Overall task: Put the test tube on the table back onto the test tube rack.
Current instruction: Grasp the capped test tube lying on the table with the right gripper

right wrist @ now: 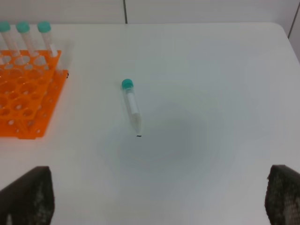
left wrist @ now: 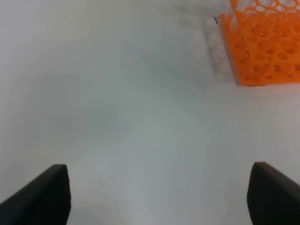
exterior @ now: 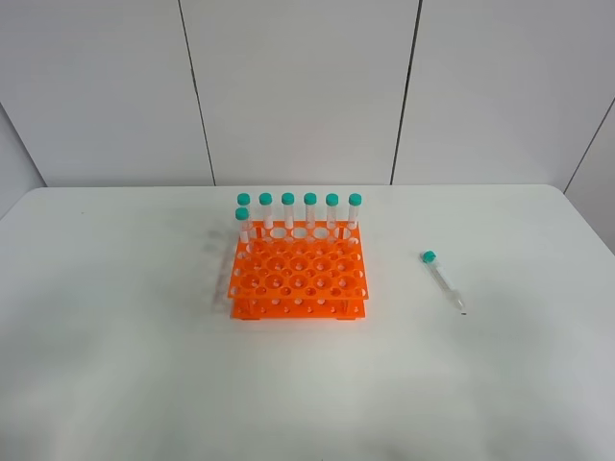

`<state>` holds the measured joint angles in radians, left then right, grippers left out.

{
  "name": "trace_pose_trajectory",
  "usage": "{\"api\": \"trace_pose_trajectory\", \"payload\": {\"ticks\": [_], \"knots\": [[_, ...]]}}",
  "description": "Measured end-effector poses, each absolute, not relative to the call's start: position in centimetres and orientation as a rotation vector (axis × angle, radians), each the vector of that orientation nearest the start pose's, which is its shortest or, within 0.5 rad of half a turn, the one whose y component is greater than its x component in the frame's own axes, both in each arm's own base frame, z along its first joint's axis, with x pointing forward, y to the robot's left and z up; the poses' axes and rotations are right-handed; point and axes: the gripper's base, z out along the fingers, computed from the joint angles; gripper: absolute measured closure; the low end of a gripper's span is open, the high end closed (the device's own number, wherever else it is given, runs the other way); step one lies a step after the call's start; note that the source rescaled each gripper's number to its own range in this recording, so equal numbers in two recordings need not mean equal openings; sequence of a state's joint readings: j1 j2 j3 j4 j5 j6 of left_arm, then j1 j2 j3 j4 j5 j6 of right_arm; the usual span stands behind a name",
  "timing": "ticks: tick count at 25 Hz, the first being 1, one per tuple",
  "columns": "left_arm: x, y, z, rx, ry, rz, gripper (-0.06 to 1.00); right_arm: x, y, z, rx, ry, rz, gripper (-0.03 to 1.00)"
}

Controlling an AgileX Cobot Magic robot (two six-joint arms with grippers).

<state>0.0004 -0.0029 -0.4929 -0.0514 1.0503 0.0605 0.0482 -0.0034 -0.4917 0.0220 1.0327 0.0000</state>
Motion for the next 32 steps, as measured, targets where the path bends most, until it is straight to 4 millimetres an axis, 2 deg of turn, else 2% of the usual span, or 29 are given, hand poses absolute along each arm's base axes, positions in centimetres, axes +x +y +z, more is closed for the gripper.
{"api": "trace_pose_trajectory", "payload": {"ticks": [10,12,14,16,20,23,27,32], "knots": [[-0.4,-0.4,27.6,0.063,2.036,-0.023,-0.03,-0.3,0.2,27.9,-0.049,2.025,0.057,-0.03],[-0.4,-0.4,27.6,0.063,2.036,-0.023,-0.03,0.2,0.2,28.7,-0.034,2.048,0.066,-0.03],[-0.4,-0.4,27.6,0.063,2.036,-0.023,-0.03,1.6,0.3,29.9,-0.029,2.112,0.067,-0.03],[-0.4,-0.4,27.6,0.063,2.036,-0.023,-0.03,3.6,0.3,31.2,-0.028,2.186,0.066,-0.03],[-0.4,-0.4,27.6,0.063,2.036,-0.023,-0.03,9.1,0.6,33.0,-0.024,2.377,0.065,-0.03],[-0.4,-0.4,27.6,0.063,2.036,-0.023,-0.03,13.9,0.9,33.2,-0.024,2.524,0.062,-0.03],[-0.4,-0.4,27.6,0.063,2.036,-0.023,-0.03,20.8,1.2,31.7,-0.046,2.712,0.046,-0.03],[-0.4,-0.4,27.6,0.063,2.036,-0.023,-0.03,28.8,1.3,28.1,-0.102,2.888,-0.008,-0.03]]}}
